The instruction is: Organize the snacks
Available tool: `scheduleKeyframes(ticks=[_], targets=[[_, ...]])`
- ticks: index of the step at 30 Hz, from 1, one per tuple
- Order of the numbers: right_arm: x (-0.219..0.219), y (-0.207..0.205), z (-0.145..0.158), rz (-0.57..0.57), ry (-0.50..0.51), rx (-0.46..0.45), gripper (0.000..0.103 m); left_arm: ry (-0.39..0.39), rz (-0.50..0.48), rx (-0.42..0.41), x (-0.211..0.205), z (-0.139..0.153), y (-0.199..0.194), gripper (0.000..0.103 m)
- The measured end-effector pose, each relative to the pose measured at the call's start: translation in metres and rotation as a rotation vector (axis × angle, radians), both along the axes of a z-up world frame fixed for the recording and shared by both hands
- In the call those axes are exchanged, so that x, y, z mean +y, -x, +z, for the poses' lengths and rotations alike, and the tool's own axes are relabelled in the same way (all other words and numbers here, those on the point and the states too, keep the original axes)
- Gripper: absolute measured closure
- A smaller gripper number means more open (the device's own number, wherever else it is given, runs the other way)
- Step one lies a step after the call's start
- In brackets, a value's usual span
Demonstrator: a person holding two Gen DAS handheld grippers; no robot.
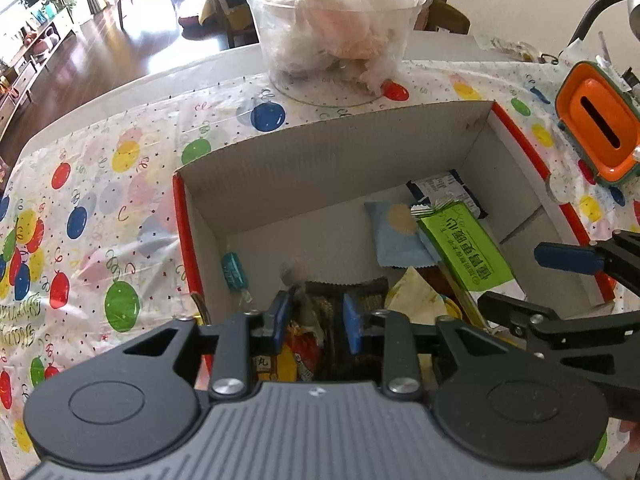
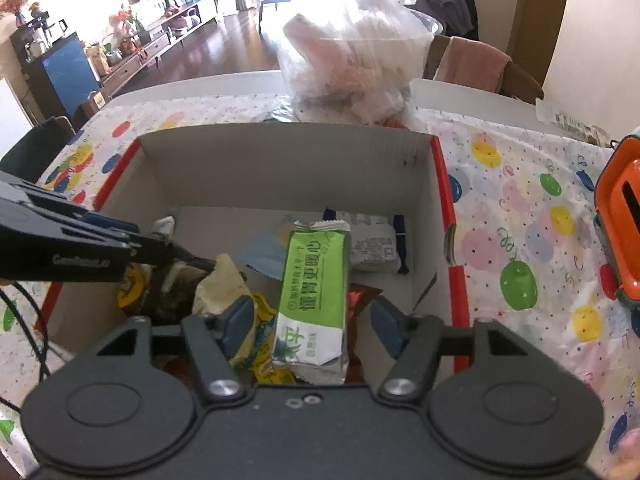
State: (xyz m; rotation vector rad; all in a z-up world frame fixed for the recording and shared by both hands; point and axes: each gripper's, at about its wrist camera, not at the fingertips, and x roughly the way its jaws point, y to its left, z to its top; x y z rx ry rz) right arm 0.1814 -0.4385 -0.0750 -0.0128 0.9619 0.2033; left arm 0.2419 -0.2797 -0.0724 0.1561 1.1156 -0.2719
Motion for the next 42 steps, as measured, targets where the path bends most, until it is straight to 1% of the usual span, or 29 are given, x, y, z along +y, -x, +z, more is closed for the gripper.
scheduleKeyframes(ticks=[1, 2, 3, 4, 7, 8, 10, 11, 17, 19, 24, 27, 28, 30, 32, 34, 38, 40, 42], targets=[[0.0, 0.002, 0.002, 0.0, -0.002, -0.006, 0.034, 0.005, 0.002, -0.004, 0.001, 0.0, 0.002, 0.063], [0.0, 0.004, 0.004, 0.0, -0.005, -0.011, 0.03, 0.01, 0.003, -0.008, 0.001, 0.001, 0.003, 0.058], [0.0, 0.005, 0.006, 0.0, -0.01, -0.015, 0.027, 0.016, 0.003, -0.017, 0.002, 0.002, 0.005, 0.048], [-0.001, 0.006, 0.008, -0.002, -0.012, -0.019, 0.026, 0.021, 0.005, -0.029, 0.004, 0.003, 0.008, 0.043], [-0.002, 0.009, 0.012, -0.014, -0.024, -0.022, 0.024, 0.034, 0.005, -0.05, 0.007, 0.008, 0.014, 0.041], [-0.002, 0.01, 0.014, -0.018, -0.028, -0.026, 0.021, 0.041, 0.005, -0.055, 0.008, 0.01, 0.016, 0.041], [-0.002, 0.013, 0.018, -0.021, -0.04, -0.034, 0.018, 0.051, 0.008, -0.071, 0.012, 0.014, 0.02, 0.034], [-0.001, 0.015, 0.02, -0.022, -0.045, -0.038, 0.016, 0.056, 0.011, -0.083, 0.013, 0.016, 0.023, 0.034], [0.001, 0.026, 0.034, -0.029, -0.074, -0.066, 0.009, 0.095, 0.005, -0.123, 0.024, 0.03, 0.039, 0.032], [0.003, 0.03, 0.039, -0.033, -0.08, -0.078, 0.006, 0.105, 0.002, -0.139, 0.028, 0.035, 0.045, 0.03], [0.009, 0.043, 0.05, -0.024, -0.091, -0.095, 0.005, 0.125, -0.007, -0.166, 0.038, 0.044, 0.059, 0.028], [0.015, 0.051, 0.057, -0.026, -0.083, -0.12, 0.004, 0.146, -0.011, -0.179, 0.045, 0.049, 0.067, 0.022], [0.017, 0.055, 0.059, -0.03, -0.077, -0.132, 0.003, 0.153, -0.013, -0.183, 0.048, 0.051, 0.07, 0.021], [0.019, 0.06, 0.063, -0.042, -0.075, -0.15, 0.001, 0.162, -0.015, -0.194, 0.054, 0.054, 0.074, 0.021], [0.02, 0.064, 0.065, -0.061, -0.079, -0.16, 0.0, 0.162, -0.021, -0.204, 0.058, 0.056, 0.079, 0.021], [0.02, 0.068, 0.066, -0.086, -0.087, -0.164, 0.0, 0.17, -0.028, -0.211, 0.063, 0.059, 0.084, 0.017], [0.022, 0.074, 0.066, -0.118, -0.096, -0.166, 0.0, 0.18, -0.051, -0.233, 0.069, 0.064, 0.093, 0.014], [0.024, 0.078, 0.067, -0.135, -0.095, -0.17, 0.0, 0.183, -0.066, -0.232, 0.071, 0.065, 0.095, 0.004], [0.025, 0.081, 0.067, -0.147, -0.114, -0.172, 0.0, 0.193, -0.072, -0.239, 0.074, 0.067, 0.099, 0.001]])
